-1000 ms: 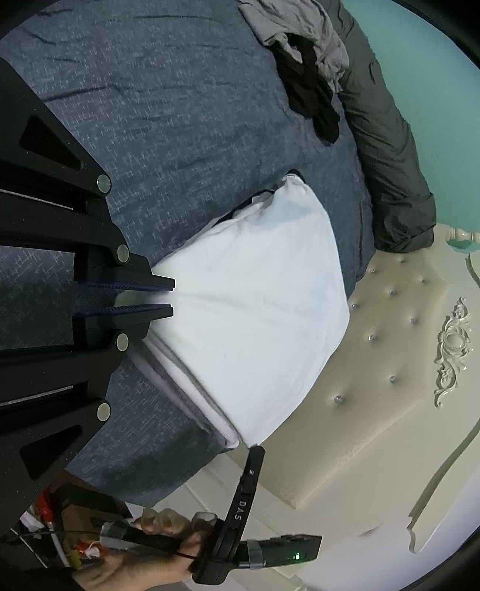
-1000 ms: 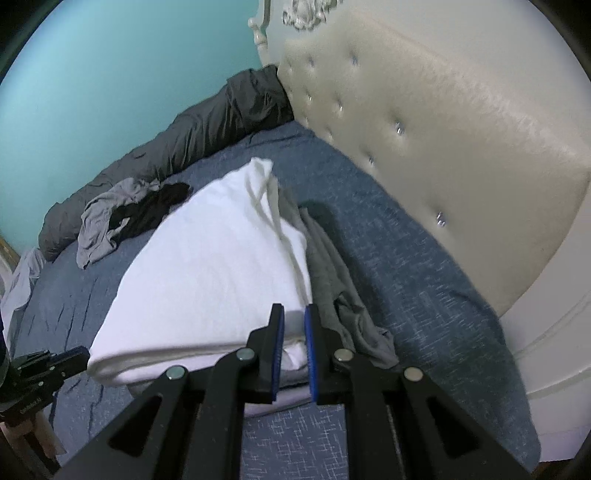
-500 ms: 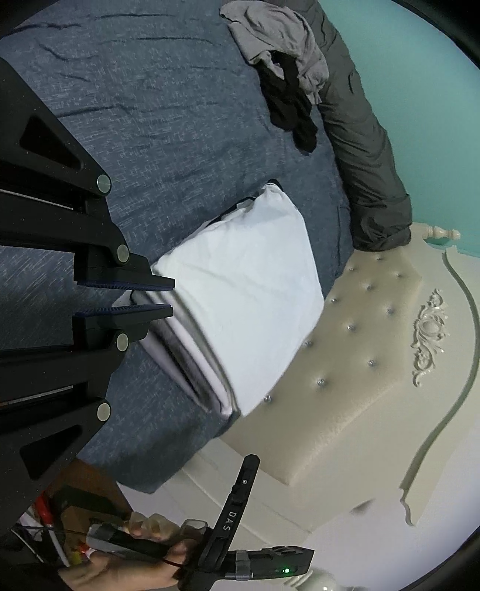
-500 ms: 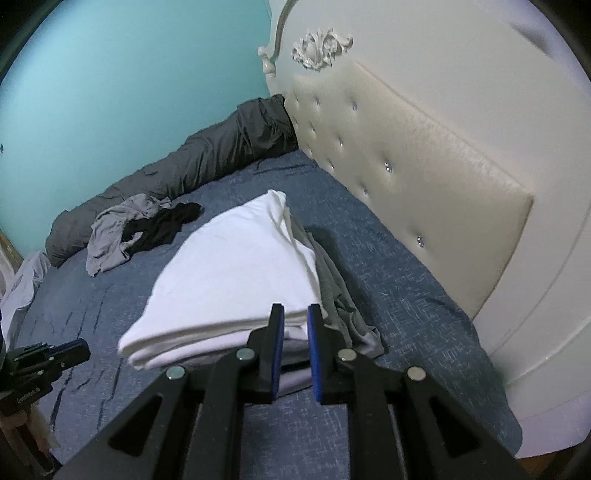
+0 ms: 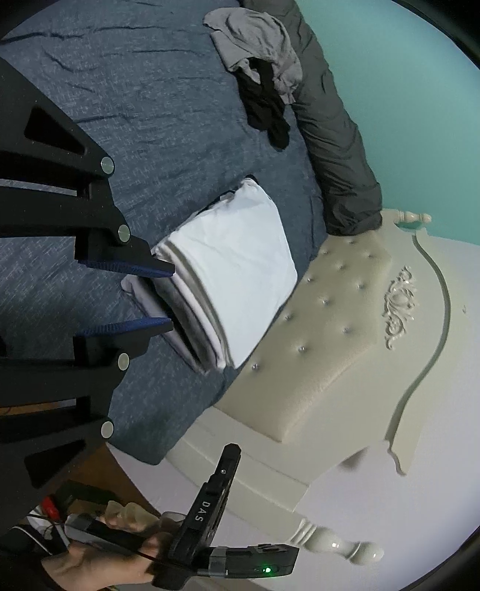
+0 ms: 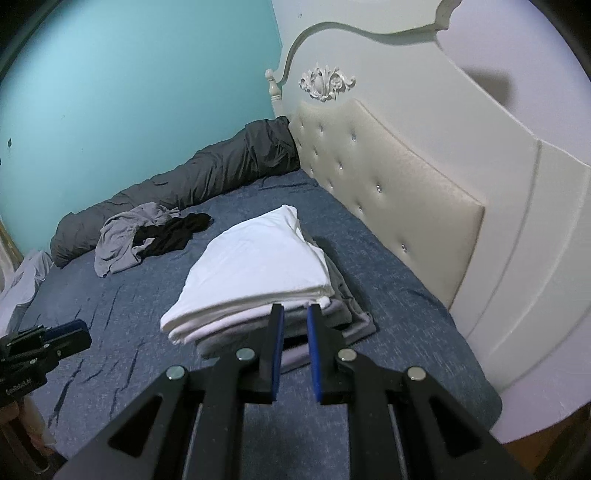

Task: Fold clothes
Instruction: 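Open both tools and withdraw them from the folded stack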

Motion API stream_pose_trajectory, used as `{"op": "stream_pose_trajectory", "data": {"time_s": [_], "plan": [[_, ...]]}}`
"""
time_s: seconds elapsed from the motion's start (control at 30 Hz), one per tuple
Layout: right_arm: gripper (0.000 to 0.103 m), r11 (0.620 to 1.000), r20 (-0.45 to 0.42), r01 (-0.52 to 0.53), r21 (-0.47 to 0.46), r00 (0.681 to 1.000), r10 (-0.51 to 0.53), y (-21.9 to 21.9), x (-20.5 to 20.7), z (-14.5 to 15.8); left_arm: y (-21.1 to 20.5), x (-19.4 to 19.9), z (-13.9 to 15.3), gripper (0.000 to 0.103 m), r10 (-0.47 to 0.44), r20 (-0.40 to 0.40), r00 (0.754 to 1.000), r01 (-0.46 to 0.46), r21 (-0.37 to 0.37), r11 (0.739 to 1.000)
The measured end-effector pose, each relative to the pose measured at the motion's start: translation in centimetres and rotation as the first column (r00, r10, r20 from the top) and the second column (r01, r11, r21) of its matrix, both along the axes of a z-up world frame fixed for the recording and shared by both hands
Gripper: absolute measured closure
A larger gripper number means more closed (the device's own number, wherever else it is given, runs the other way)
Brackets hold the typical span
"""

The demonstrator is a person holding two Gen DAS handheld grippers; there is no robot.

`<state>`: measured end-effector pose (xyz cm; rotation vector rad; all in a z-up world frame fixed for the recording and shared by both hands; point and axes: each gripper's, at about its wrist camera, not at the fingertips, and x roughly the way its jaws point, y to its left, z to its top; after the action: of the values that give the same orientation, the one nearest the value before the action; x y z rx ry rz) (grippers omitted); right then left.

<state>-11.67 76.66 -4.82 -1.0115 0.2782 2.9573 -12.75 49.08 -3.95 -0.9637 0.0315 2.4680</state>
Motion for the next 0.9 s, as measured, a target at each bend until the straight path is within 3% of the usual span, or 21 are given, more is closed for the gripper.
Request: {"op": "stream_pose_trajectory", "data": {"time_s": [0.63,0.77,0.9], "plan": [[0.091,1.0,-0.055,0.017,0.007,0.998,-0.016,-4.5,8.4,3.1,-2.3,6.0,2.0,0.078,-0.04,-0.048,0.998,0.042,0.057,0.997],[0.09,1.0,-0.071,0.012,0.007,0.997,-0.011,-5.8,10.0,3.6,-3.1,7.2,2.3,0.067,-0.045,-0.06,0.997,0.049,0.061,0.997],[0.087,1.0,-0.091,0.006,0.002,0.996,-0.006,-7.1,11.3,4.0,-4.3,8.3,2.7,0.067,-0.037,-0.07,0.997,0.042,0.067,0.997]]}}
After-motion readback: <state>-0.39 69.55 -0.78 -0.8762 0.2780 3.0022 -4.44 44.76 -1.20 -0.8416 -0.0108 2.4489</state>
